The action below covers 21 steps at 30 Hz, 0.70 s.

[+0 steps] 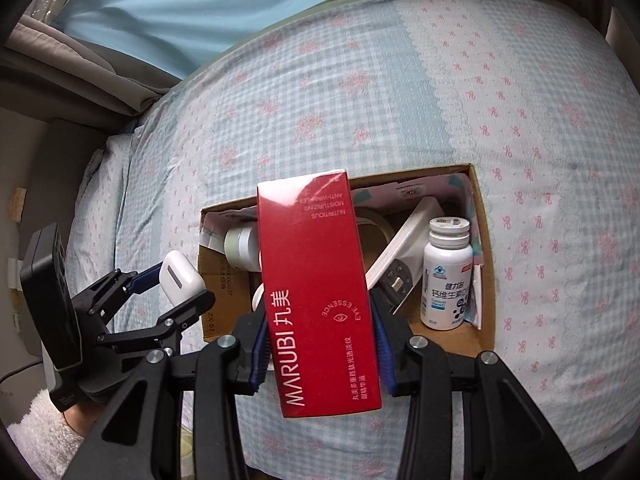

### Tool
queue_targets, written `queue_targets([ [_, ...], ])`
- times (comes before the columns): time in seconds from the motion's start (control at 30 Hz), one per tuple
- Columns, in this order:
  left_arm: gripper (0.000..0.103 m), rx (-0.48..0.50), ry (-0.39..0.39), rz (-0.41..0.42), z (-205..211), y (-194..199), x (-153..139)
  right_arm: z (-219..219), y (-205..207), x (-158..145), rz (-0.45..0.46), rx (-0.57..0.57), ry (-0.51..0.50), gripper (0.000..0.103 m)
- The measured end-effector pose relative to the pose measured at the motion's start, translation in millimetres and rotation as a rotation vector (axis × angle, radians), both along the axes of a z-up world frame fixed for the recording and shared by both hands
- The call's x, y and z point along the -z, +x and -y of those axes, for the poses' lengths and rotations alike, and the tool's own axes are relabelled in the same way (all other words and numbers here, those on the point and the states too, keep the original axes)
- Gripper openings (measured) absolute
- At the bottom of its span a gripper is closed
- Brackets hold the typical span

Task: Organize rigid objects
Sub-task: 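Carry the earbud case with the left tool while the right tool carries the red box into the box, then open both tools to drop earbud case and red box in the box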

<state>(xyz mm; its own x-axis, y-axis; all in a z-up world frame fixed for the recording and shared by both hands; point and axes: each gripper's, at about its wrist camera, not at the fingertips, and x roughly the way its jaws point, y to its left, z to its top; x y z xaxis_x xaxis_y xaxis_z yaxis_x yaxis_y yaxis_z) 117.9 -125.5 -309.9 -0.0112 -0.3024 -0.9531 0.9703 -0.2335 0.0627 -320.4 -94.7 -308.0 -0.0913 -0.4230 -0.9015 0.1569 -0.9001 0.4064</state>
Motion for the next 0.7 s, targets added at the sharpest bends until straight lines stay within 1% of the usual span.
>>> queue_targets([
  [0.13, 0.060, -0.004, 0.039, 0.016, -0.7, 2.3, 34.2, 15.6, -9.8, 28.9, 0.048, -0.002, 0.037, 0.040],
  [0.23, 0.060, 0.000, 0.051, 0.040, -4.9, 2.0, 51.4, 23.1, -14.3, 50.0, 0.095, 0.004, 0.061, 0.040],
  [0.4, 0.060, 0.007, 0.056, 0.064, -9.3, 0.5, 62.7, 29.6, -16.2, 69.9, 0.139, 0.016, 0.078, 0.040],
  [0.5, 0.060, -0.007, 0.058, 0.066, -9.2, 1.9, 66.5, 31.6, -18.8, 72.3, 0.139, 0.021, 0.095, 0.040],
  [0.57, 0.060, -0.018, 0.062, 0.085, -8.2, 1.8, 70.0, 32.8, -22.2, 72.2, 0.142, 0.027, 0.117, 0.041],
  [0.6, 0.062, -0.023, 0.062, 0.093, -8.0, 2.0, 71.1, 33.2, -24.1, 72.0, 0.143, 0.026, 0.126, 0.044],
  [0.63, 0.068, -0.025, 0.060, 0.086, -8.5, 1.5, 70.9, 34.1, -25.6, 71.1, 0.141, 0.027, 0.129, 0.047],
  [0.67, 0.093, -0.027, 0.057, 0.072, -9.1, 1.6, 69.3, 34.4, -27.1, 68.5, 0.128, 0.029, 0.123, 0.057],
  [0.7, 0.103, -0.024, 0.058, 0.028, -10.0, 1.7, 66.6, 34.8, -28.2, 64.9, 0.114, 0.030, 0.125, 0.072],
])
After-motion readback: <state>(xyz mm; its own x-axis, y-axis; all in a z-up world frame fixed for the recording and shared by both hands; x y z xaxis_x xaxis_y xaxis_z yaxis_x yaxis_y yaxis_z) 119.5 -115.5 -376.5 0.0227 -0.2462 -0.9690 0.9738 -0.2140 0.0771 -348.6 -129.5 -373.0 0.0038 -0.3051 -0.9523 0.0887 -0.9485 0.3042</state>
